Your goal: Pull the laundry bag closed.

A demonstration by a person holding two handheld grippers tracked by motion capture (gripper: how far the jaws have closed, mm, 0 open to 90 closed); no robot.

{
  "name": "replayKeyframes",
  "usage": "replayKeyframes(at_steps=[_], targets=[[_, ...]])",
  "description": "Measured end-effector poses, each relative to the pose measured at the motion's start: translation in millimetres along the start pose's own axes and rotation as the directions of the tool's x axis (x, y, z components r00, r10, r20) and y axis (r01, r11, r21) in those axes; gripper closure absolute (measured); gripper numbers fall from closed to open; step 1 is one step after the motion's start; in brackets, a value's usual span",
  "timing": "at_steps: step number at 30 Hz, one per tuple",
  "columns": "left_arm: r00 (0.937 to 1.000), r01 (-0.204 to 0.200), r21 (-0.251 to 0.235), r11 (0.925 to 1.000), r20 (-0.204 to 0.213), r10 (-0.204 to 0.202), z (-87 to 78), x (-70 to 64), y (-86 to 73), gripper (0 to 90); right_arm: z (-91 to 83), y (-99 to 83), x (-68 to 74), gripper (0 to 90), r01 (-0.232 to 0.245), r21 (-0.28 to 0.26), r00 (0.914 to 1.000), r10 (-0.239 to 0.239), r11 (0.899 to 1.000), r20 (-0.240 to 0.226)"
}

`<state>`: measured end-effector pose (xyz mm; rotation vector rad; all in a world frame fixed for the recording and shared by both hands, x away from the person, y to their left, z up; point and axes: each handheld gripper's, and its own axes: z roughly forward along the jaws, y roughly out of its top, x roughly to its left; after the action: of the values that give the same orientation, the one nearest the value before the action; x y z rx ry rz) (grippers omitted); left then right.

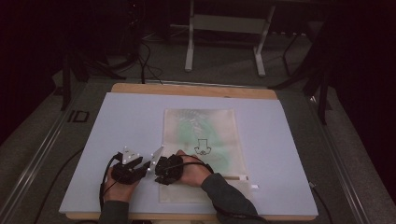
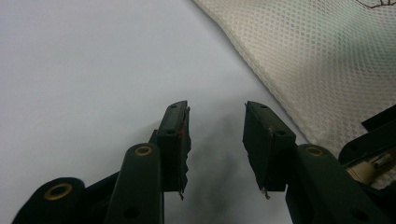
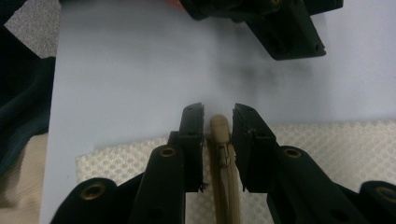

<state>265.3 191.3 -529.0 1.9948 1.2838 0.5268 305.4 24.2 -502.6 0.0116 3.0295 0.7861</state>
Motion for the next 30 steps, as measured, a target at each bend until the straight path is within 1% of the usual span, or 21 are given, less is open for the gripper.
replayKeyframes(at_steps=[3, 5, 7, 10, 18, 21, 25, 30], targets=[[1.0000, -0.001, 0.000, 1.0000, -0.001, 0.001, 0.0, -0.1, 0.0, 60.1, 3.1, 1.3, -1.4, 74.4, -0.015, 0.002, 0.9999, 0.015, 1.000, -0.006], [1.0000, -0.004, 0.002, 1.0000, -0.002, 0.004, 0.1, -0.5, 0.1, 60.0, 3.7, 2.3, -1.9, 76.8, -0.022, 0.007, 0.9997, 0.022, 1.000, -0.004], [1.0000, -0.006, 0.003, 1.0000, -0.002, 0.006, 0.3, -0.7, 0.2, 60.0, 4.1, 4.1, -1.8, 80.2, -0.018, 0.023, 0.9998, 0.018, 1.000, 0.000], [1.0000, -0.007, 0.004, 1.0000, -0.003, 0.007, 0.2, -0.7, 0.2, 60.0, 4.2, 5.8, -1.3, 80.5, -0.014, 0.026, 0.9999, 0.014, 1.000, 0.006], [1.0000, -0.009, 0.001, 1.0000, 0.000, 0.009, 0.2, -1.2, 0.4, 60.1, -8.3, 3.9, 2.2, 80.6, -0.012, -0.011, 0.9996, 0.013, 1.000, 0.026], [1.0000, -0.008, 0.001, 1.0000, 0.002, 0.008, 0.2, -1.6, 0.4, 60.1, -14.2, 0.4, 3.6, 80.6, -0.004, -0.020, 0.9994, 0.004, 1.000, 0.035], [0.9999, -0.006, 0.000, 1.0000, 0.008, 0.006, 0.2, -2.5, 0.7, 60.1, -20.8, -8.1, 3.7, 80.6, -0.008, -0.022, 0.9994, 0.009, 1.000, 0.034], [0.9997, -0.008, -0.004, 1.0000, 0.022, 0.008, 0.2, -4.4, 1.2, 60.3, -22.4, -18.7, 2.4, 80.6, -0.023, -0.012, 0.9994, 0.023, 1.000, 0.026]])
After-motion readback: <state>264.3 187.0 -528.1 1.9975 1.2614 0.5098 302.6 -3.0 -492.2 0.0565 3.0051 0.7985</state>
